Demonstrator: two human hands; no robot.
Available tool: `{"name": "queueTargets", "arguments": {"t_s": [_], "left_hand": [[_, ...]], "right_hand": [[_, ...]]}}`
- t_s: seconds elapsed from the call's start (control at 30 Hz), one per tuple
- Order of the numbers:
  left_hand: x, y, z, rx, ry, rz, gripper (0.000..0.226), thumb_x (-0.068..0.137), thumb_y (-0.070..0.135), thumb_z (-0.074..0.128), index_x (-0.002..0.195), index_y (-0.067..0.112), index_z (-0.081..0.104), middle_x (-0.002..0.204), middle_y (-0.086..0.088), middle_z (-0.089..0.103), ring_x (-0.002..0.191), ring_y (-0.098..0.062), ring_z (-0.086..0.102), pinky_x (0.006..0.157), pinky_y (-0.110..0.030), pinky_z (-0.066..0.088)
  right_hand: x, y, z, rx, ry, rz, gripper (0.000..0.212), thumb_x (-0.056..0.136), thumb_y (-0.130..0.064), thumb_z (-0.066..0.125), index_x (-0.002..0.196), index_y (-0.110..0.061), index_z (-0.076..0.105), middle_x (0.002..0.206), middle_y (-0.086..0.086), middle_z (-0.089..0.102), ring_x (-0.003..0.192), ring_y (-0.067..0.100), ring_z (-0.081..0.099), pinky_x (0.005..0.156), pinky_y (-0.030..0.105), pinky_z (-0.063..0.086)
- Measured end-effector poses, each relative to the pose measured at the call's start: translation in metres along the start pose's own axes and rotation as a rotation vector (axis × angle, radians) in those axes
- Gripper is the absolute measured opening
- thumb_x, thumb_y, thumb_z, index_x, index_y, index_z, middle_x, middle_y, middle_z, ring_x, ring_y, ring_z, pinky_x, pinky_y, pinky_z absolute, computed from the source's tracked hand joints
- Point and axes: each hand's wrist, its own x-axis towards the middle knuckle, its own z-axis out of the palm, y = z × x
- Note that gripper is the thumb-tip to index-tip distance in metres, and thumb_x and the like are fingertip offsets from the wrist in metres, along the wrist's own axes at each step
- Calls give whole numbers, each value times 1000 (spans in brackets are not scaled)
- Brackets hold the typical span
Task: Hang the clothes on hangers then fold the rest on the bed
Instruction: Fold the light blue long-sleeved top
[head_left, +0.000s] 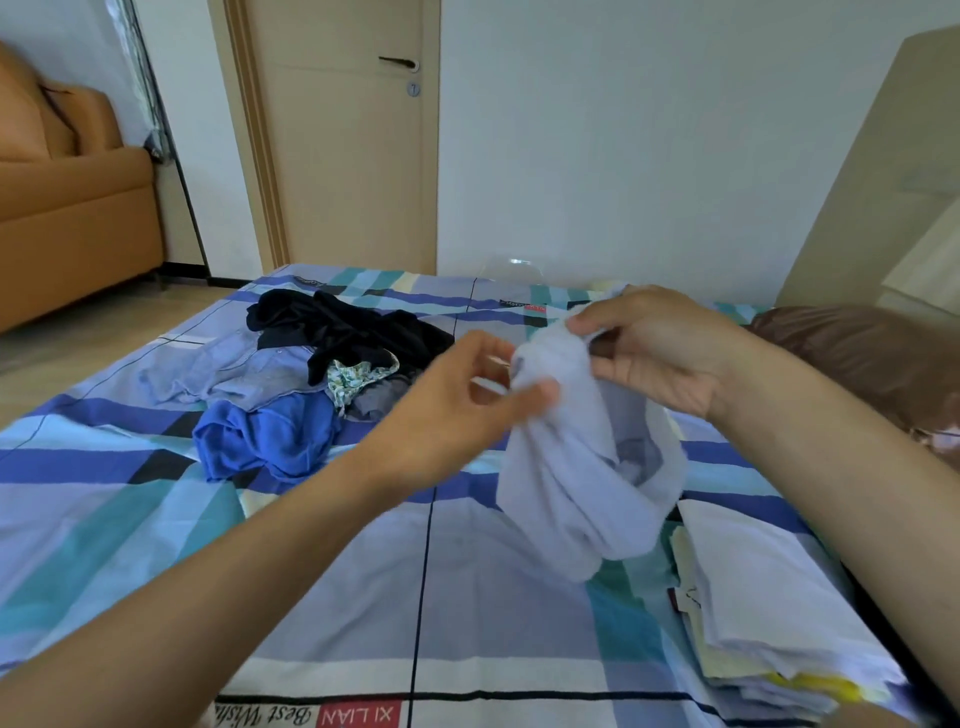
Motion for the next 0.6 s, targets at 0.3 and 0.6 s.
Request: {"name": "queueTargets", "arguments": {"t_s": [0.3,0.6], "left_hand": [[30,5,1,-259,152,142,33,91,15,69,121,3,63,105,-15,71,92,-19,68,79,-32,57],[30,7,-32,-251,148,-9,15,99,28,61,99,14,67,85,-2,70,76,-16,67,67,-29,54]], "right_hand": [[-4,27,3,-255,-55,-274,52,66,5,57,117,-5,60,102,19,71,94,30,67,82,36,55],[-12,93,16,-543,-243,-66,19,98,-20,65,117,-23,68,109,-6,76,102,12,71,89,29,56]]}}
